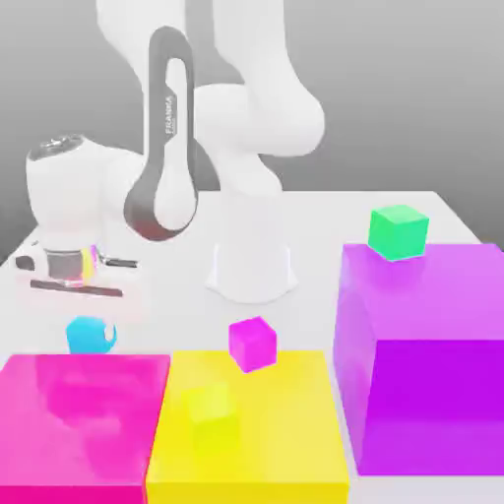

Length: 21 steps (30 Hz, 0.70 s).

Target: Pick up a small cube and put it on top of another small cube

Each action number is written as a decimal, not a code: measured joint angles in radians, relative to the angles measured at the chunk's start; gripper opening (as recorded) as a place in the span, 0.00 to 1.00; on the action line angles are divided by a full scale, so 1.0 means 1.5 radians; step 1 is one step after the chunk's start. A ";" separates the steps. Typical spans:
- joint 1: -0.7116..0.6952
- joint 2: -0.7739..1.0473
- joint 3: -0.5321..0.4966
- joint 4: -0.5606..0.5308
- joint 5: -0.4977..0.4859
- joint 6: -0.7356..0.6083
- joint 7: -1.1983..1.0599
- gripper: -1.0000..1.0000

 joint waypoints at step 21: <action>0.180 -0.061 0.126 0.187 0.025 -0.212 0.342 0.00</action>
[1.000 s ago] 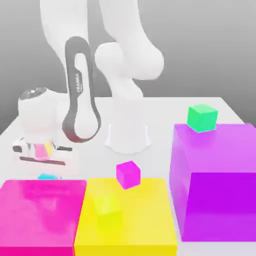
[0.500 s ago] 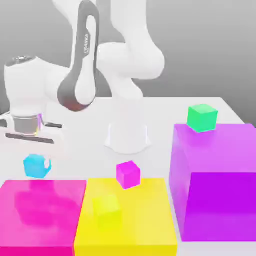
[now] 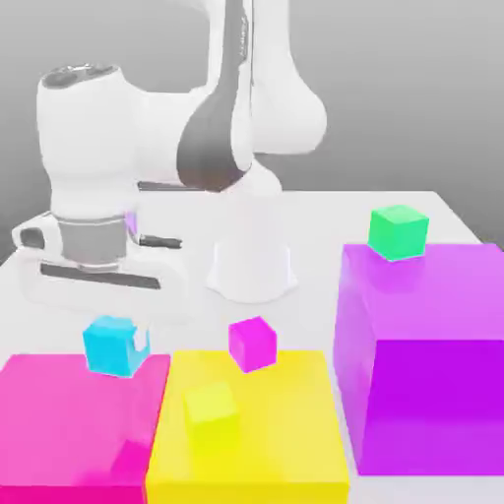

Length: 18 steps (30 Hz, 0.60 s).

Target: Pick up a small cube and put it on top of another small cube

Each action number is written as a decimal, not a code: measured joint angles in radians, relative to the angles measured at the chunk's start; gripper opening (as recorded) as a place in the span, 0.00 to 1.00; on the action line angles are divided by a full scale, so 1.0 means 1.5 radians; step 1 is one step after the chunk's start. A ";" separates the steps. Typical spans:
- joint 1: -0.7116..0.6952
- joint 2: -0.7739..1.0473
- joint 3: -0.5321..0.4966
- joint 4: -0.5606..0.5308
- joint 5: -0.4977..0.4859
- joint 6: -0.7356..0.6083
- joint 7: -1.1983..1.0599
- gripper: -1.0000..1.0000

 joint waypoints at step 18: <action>0.058 0.071 0.069 0.025 -0.039 0.001 0.197 1.00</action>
